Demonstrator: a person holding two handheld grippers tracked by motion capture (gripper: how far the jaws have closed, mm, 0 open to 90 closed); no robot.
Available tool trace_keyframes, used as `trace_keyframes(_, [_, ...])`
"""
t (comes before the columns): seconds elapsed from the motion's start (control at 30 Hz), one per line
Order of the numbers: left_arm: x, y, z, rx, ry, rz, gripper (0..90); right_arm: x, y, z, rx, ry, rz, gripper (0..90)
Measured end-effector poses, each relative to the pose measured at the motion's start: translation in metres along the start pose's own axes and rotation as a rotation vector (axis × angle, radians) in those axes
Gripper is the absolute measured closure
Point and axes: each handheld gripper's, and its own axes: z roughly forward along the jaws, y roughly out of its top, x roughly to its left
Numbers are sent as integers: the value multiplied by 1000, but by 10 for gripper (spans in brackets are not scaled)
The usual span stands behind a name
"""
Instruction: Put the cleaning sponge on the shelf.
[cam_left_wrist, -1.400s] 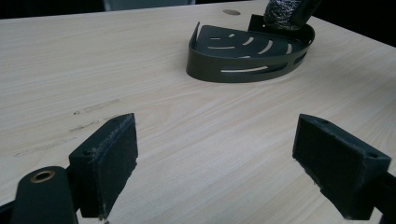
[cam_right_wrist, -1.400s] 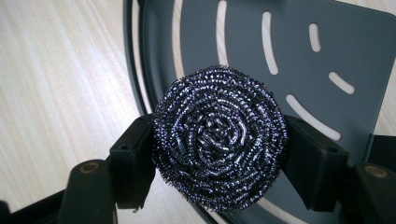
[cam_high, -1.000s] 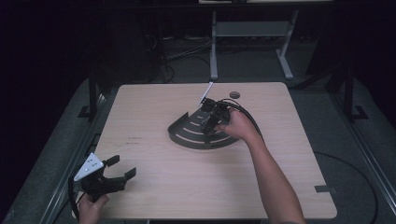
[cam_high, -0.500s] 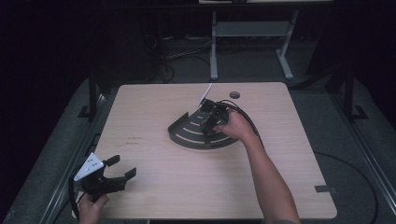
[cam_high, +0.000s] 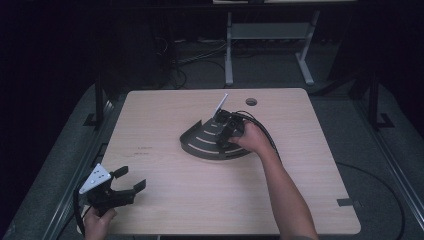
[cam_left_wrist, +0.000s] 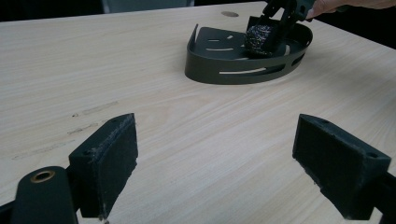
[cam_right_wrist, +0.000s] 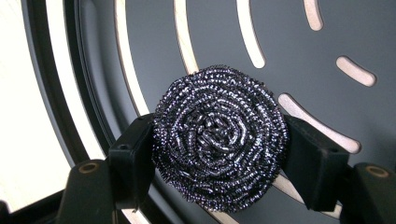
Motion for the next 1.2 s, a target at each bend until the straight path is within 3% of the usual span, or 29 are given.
trace_keyframes(0.4, [0,0,-1,0,1,-1,133,2,-1,3,8,-22,-3,305])
trace_keyframes(1.2, [0,0,-1,0,-2,-1,133,-3,-9,8,6,-12,24,274])
